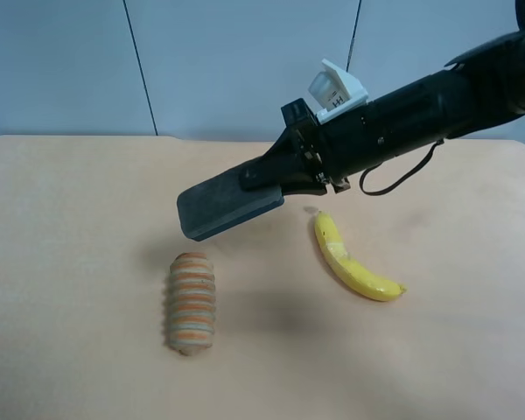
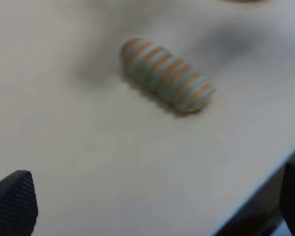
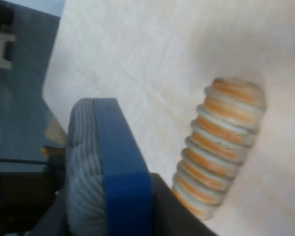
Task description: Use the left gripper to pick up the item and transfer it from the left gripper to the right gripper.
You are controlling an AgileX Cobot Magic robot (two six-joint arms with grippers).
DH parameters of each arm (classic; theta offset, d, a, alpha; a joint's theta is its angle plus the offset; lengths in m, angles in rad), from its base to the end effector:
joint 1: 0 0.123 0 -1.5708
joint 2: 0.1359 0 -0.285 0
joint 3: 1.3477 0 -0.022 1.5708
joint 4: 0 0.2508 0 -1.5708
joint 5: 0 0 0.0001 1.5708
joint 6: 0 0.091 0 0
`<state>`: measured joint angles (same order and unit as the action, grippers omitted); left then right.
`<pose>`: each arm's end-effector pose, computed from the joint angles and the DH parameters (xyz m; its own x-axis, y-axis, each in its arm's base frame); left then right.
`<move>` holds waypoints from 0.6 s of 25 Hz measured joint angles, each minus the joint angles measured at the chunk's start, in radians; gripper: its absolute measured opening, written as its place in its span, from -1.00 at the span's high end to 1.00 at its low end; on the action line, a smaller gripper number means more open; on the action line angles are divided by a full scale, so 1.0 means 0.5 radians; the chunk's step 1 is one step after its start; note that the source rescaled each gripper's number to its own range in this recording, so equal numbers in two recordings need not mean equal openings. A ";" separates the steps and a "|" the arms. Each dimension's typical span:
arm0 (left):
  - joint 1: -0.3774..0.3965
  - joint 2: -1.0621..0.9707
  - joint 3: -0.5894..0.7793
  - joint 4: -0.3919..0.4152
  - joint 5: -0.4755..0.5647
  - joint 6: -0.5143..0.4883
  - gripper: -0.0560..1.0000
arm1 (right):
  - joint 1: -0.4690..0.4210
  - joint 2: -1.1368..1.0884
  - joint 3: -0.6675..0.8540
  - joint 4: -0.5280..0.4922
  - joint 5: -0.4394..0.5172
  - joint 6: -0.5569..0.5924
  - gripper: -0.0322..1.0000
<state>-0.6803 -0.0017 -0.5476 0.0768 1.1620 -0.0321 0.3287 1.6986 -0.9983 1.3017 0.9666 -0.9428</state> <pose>-0.0079 0.0146 0.2824 -0.3901 0.3137 -0.8657 0.5795 0.8143 0.0339 0.2822 0.1726 0.2258 -0.8819 -0.1881 -0.4324 -0.4671 0.4740 0.7464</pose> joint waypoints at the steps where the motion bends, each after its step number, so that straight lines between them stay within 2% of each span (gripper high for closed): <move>1: 0.091 0.000 0.000 0.000 -0.002 0.002 -1.00 | 0.000 -0.008 -0.059 -0.075 -0.005 0.078 0.93; 7: 0.593 0.000 0.000 0.000 -0.002 0.005 -1.00 | 0.000 -0.010 -0.343 -0.531 -0.096 0.501 0.93; 10: 0.789 0.000 0.000 0.000 -0.002 0.005 -1.00 | -0.038 0.009 -0.484 -0.728 -0.110 0.716 0.93; 12: 0.890 0.000 0.000 0.000 -0.002 0.005 -1.00 | -0.114 0.045 -0.540 -0.804 -0.112 0.827 0.93; 15: 1.016 0.000 0.000 0.000 -0.002 0.005 -1.00 | -0.208 0.086 -0.551 -0.830 -0.121 0.866 0.93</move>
<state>-0.1724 -0.0017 -0.5476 0.0768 1.1611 -0.0299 0.2248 1.7418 -1.2737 0.8866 0.9063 -0.5099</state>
